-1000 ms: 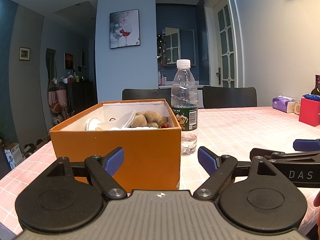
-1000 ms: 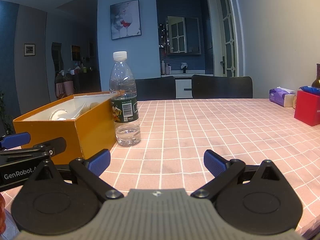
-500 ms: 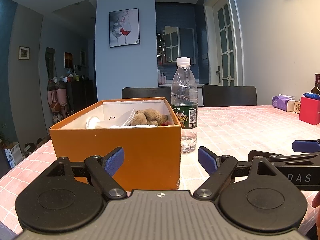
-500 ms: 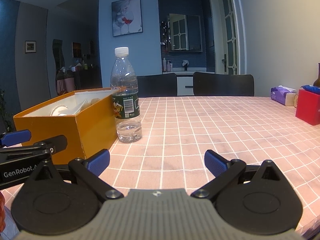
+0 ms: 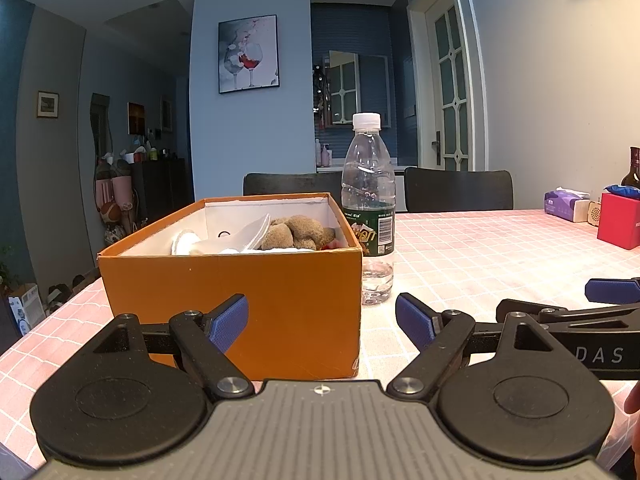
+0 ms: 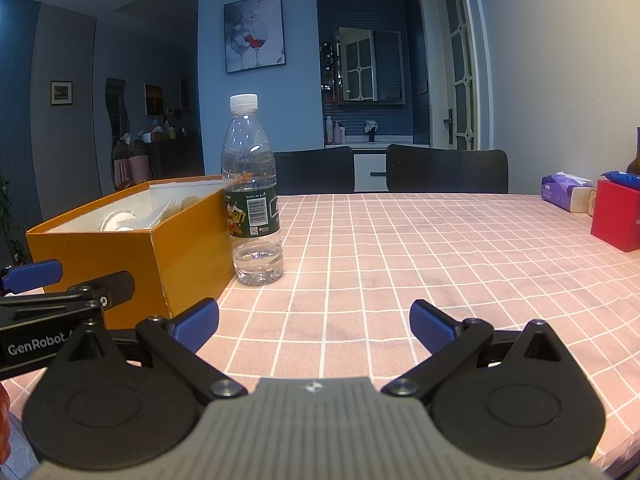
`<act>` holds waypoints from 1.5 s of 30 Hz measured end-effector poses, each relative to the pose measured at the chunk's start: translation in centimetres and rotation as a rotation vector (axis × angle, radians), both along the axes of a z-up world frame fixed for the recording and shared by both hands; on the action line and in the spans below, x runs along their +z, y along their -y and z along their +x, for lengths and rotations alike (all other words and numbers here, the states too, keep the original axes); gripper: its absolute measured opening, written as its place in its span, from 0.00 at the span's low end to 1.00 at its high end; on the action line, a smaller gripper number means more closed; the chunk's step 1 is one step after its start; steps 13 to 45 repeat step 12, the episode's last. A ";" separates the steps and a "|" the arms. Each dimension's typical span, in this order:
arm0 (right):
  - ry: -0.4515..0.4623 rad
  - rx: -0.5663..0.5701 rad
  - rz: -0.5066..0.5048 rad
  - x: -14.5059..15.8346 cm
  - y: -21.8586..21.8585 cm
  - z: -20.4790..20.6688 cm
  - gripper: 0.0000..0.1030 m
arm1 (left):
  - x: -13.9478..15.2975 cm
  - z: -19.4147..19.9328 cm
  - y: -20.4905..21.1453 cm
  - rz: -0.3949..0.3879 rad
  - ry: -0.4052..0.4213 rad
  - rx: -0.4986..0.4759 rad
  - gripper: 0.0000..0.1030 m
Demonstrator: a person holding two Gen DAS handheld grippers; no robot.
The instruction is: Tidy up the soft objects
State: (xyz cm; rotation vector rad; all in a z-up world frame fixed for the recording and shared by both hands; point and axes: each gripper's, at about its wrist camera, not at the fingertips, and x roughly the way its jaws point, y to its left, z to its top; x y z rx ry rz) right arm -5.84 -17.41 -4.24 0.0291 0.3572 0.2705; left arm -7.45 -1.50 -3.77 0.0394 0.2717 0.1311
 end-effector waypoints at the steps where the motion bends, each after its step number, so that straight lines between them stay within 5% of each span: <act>1: 0.000 0.000 0.000 0.0 0.0 0.0 0.97 | 0.0 0.0 0.0 0.001 0.000 0.000 0.95; 45: -0.011 -0.006 -0.005 -0.3 0.2 0.2 0.97 | -0.3 0.1 -0.2 0.001 -0.006 -0.010 0.95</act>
